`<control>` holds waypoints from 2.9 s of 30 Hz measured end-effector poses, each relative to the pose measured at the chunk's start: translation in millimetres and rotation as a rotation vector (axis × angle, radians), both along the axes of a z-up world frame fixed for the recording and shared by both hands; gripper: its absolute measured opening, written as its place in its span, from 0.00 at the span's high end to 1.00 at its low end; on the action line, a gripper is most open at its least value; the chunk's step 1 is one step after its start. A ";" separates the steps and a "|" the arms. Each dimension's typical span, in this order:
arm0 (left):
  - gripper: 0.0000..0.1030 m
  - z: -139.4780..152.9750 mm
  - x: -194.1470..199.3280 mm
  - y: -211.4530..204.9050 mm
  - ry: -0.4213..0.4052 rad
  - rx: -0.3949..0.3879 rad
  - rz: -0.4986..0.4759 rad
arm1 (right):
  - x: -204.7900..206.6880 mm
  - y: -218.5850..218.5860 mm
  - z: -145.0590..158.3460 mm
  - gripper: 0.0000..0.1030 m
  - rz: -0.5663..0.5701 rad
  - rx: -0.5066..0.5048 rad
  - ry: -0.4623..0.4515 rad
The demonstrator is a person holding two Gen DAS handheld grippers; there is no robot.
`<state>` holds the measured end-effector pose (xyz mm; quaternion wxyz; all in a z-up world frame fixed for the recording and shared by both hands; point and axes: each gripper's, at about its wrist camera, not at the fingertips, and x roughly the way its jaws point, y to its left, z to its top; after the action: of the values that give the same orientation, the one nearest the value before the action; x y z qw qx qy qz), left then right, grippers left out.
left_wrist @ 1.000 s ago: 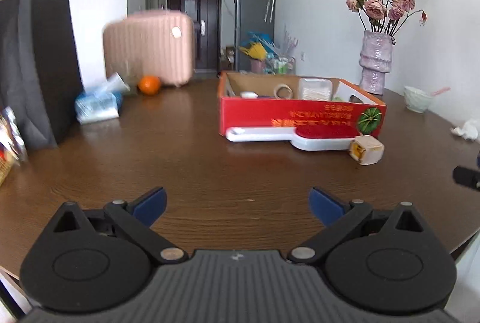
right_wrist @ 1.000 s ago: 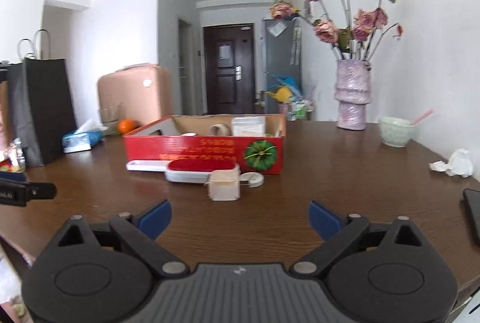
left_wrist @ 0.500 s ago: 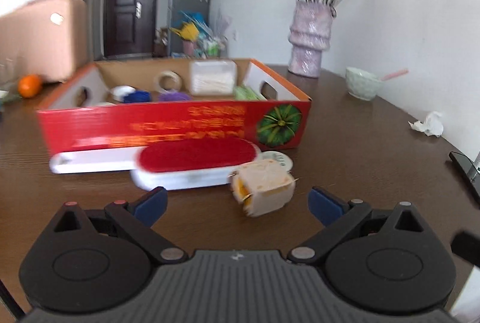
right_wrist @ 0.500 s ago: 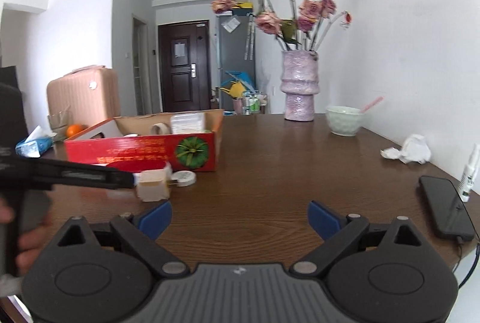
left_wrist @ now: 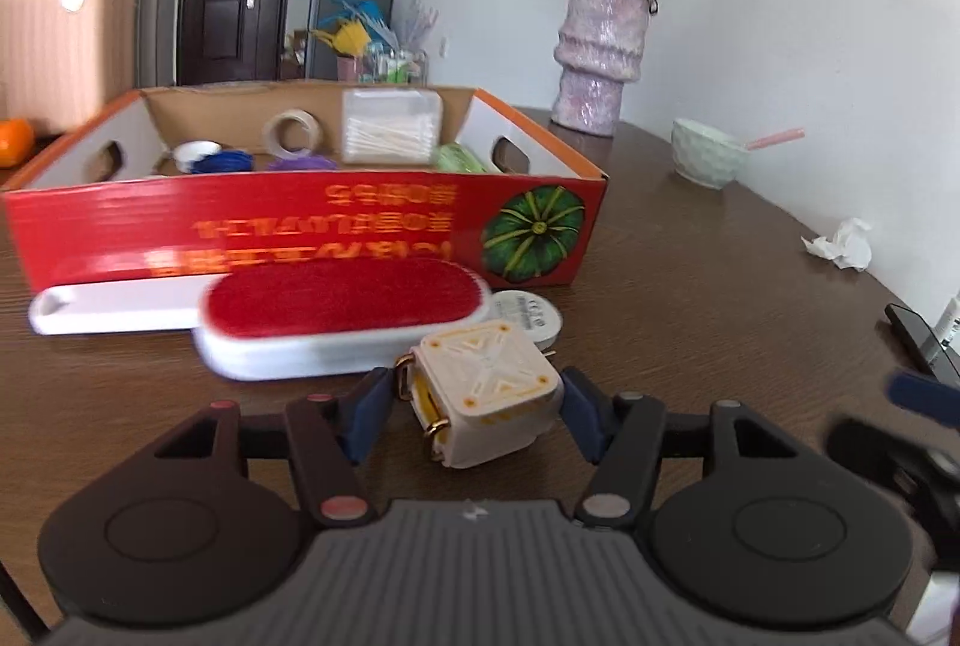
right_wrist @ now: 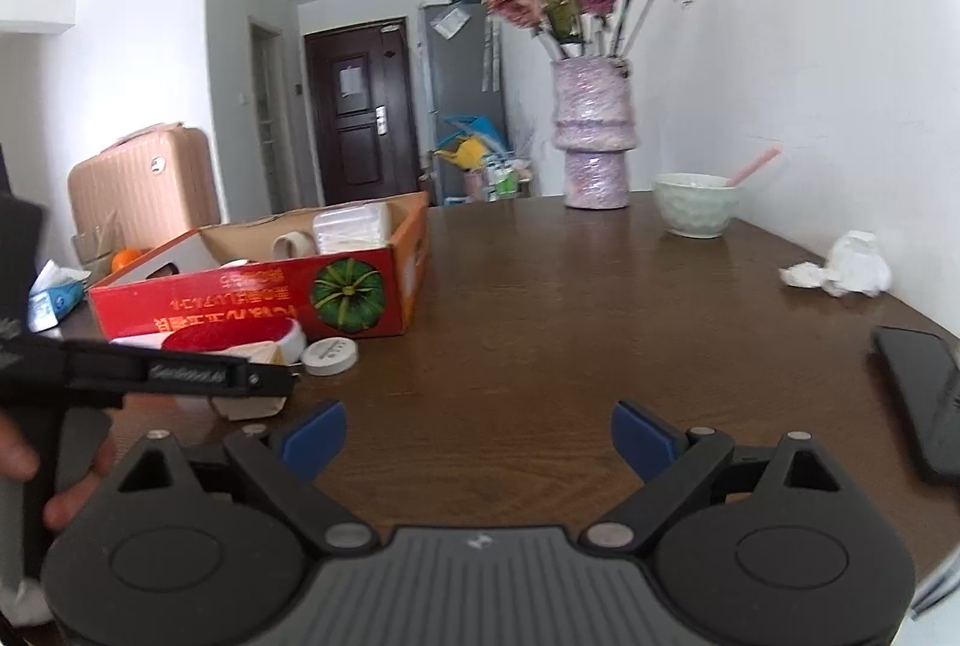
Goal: Organize rigid objects
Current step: 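Grasp the beige square block with the left tool while the right tool grasps the white round disc, then carry the beige block and white disc into the box and open both tools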
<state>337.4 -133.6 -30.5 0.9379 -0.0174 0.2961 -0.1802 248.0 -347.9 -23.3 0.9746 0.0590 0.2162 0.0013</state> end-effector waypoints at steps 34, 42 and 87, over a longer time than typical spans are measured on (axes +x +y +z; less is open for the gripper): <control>0.40 3.9 -48.8 82.7 -0.105 0.104 0.148 | 115.2 70.9 -12.0 0.64 0.139 -0.057 0.176; 0.40 9.4 -88.3 100.4 -0.100 0.011 0.263 | 23.0 58.0 -10.7 0.64 0.068 -0.057 0.099; 0.40 90.0 94.5 118.2 -0.046 0.045 0.162 | 150.2 104.5 82.6 0.64 0.308 -0.064 -0.038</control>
<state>431.9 -15.4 59.5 0.9560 -0.0161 0.2763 -0.0975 398.3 -243.3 59.2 0.9682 -0.0062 0.2039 0.1446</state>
